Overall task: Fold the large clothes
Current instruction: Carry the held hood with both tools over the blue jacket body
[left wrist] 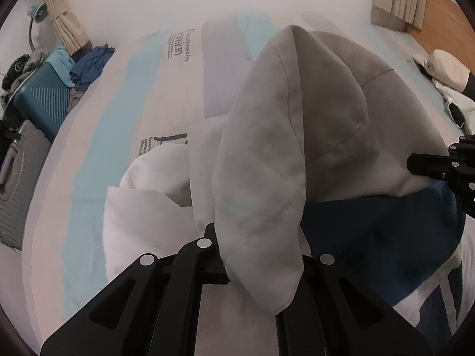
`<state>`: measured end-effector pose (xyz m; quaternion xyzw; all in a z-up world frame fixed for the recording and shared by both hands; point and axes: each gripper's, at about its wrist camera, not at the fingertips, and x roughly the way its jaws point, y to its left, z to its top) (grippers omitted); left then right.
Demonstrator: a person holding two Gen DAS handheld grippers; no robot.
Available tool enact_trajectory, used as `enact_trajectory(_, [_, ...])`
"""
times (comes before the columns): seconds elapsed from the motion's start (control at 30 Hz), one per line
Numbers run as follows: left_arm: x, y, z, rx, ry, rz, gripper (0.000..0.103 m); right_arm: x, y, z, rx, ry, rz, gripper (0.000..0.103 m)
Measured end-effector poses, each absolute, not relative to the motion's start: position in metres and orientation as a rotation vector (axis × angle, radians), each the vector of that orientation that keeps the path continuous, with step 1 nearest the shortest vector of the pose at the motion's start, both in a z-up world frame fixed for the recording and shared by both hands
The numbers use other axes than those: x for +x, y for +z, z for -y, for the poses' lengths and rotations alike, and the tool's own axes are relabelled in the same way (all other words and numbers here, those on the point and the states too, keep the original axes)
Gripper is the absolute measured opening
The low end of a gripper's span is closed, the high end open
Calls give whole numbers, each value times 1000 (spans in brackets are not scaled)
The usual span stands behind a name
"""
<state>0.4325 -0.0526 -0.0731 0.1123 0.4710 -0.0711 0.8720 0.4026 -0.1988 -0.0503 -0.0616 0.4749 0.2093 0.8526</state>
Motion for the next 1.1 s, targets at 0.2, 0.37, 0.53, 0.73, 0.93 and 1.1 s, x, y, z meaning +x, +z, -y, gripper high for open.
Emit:
enact_trajectory(0.2, [422,-58,53,219,-159,-972,3,385,-35,190,-167,422,-970,3])
enact_trajectory(0.37, [415,-51,57,229,-174,-949,3,376,-35,194,-158,415,-973,3])
enact_trajectory(0.53, [412,-79,53,213,-179,-1004,4,373,-61,197,-172,406,-1025,3])
enact_trajectory(0.73, [413,-107,47,205,-182,-1063,4,370,-88,195,-186,407,-1076,3])
enact_trajectory(0.93, [409,-125,46,223,-206,-1098,4,365,-109,195,-171,396,-1115,3])
enact_trajectory(1.1, [407,-139,41,237,-228,-1108,5,361,-124,194,-160,398,-1139,3])
